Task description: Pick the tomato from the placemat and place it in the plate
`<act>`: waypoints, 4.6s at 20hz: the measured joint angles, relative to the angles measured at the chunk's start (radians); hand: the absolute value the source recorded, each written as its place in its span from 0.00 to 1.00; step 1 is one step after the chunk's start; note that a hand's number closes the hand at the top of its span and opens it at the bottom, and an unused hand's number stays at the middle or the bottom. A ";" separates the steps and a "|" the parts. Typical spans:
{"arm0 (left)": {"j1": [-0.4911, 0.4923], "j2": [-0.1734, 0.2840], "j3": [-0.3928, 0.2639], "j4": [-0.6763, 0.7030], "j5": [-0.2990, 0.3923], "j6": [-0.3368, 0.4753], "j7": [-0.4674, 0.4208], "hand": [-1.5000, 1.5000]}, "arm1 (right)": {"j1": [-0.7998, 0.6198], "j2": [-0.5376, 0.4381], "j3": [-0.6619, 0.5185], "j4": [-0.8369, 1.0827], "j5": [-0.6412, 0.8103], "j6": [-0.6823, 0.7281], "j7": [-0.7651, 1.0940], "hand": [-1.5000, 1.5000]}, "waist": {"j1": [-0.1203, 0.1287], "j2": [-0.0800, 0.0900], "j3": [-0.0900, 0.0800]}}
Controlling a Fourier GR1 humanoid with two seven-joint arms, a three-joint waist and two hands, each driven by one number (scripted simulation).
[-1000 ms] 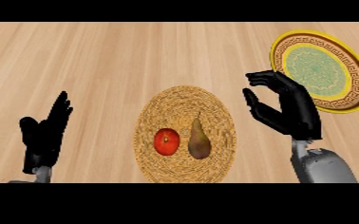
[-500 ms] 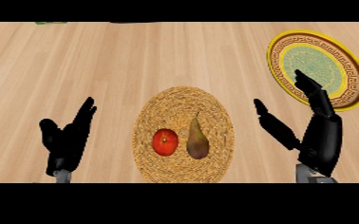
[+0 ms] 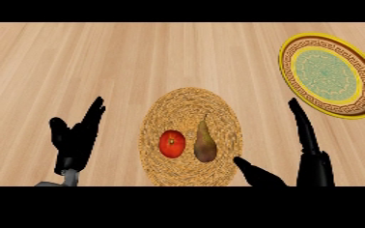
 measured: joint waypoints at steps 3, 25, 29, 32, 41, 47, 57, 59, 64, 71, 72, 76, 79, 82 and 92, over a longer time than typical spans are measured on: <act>-0.004 -0.007 -0.003 -0.003 -0.004 -0.001 0.001 0.50 | -0.007 -0.004 0.064 -0.037 0.083 0.142 0.142 0.00 | 0.009 0.001 -0.001; -0.027 -0.049 0.005 0.013 -0.037 -0.024 0.015 0.50 | -0.424 0.167 0.365 0.236 0.213 0.445 0.700 0.00 | 0.031 0.005 0.005; -0.023 -0.044 0.014 0.013 -0.031 -0.046 0.015 0.50 | -0.470 0.167 0.391 0.300 0.170 0.409 0.708 0.00 | 0.033 0.005 0.005; -0.020 -0.047 0.018 0.016 -0.034 -0.053 0.008 0.50 | -0.509 0.166 0.404 0.340 0.149 0.380 0.713 0.00 | 0.034 0.005 0.005; -0.020 -0.059 0.026 0.017 -0.045 -0.051 0.015 0.50 | -0.535 0.164 0.397 0.449 0.145 0.362 0.727 0.00 | 0.026 0.003 0.005; -0.018 -0.062 0.030 0.011 -0.049 -0.064 0.016 0.50 | -0.568 0.164 0.390 0.526 0.105 0.334 0.716 0.00 | 0.030 0.004 0.005; -0.028 -0.072 0.044 0.025 -0.055 -0.083 0.021 0.50 | -0.634 0.165 0.441 0.657 0.002 0.320 0.694 1.00 | 0.032 0.004 0.006; -0.027 -0.078 0.046 0.024 -0.060 -0.081 0.023 0.50 | -0.647 0.165 0.444 0.679 0.007 0.316 0.684 1.00 | 0.030 0.002 0.006; -0.019 -0.087 0.047 0.021 -0.080 -0.076 0.018 0.50 | -0.656 0.165 0.451 0.708 0.034 0.307 0.673 1.00 | 0.027 -0.001 0.006; -0.014 -0.089 0.046 -0.002 -0.084 -0.080 0.008 0.50 | -0.830 0.117 0.116 0.920 0.055 0.290 0.674 1.00 | 0.040 0.021 0.005; -0.017 -0.088 0.045 -0.004 -0.084 -0.082 0.008 0.50 | -0.863 0.102 0.071 0.951 0.068 0.284 0.673 1.00 | 0.045 0.024 0.005; -0.025 -0.087 0.042 -0.011 -0.084 -0.090 0.013 0.50 | -0.997 0.032 -0.051 1.064 0.179 0.237 0.661 1.00 | 0.069 0.031 0.004; -0.032 -0.084 0.039 -0.010 -0.086 -0.100 0.014 0.50 | -1.089 -0.007 -0.109 1.141 0.281 0.203 0.668 1.00 | 0.084 0.033 0.003; -0.039 -0.084 0.036 -0.005 -0.089 -0.105 0.014 0.50 | -1.162 -0.032 -0.162 1.199 0.376 0.164 0.679 1.00 | 0.090 0.034 0.002; -0.036 -0.098 0.039 -0.005 -0.090 -0.093 0.027 0.50 | -1.223 -0.085 -0.368 1.264 0.623 -0.016 0.703 1.00 | 0.069 0.029 0.005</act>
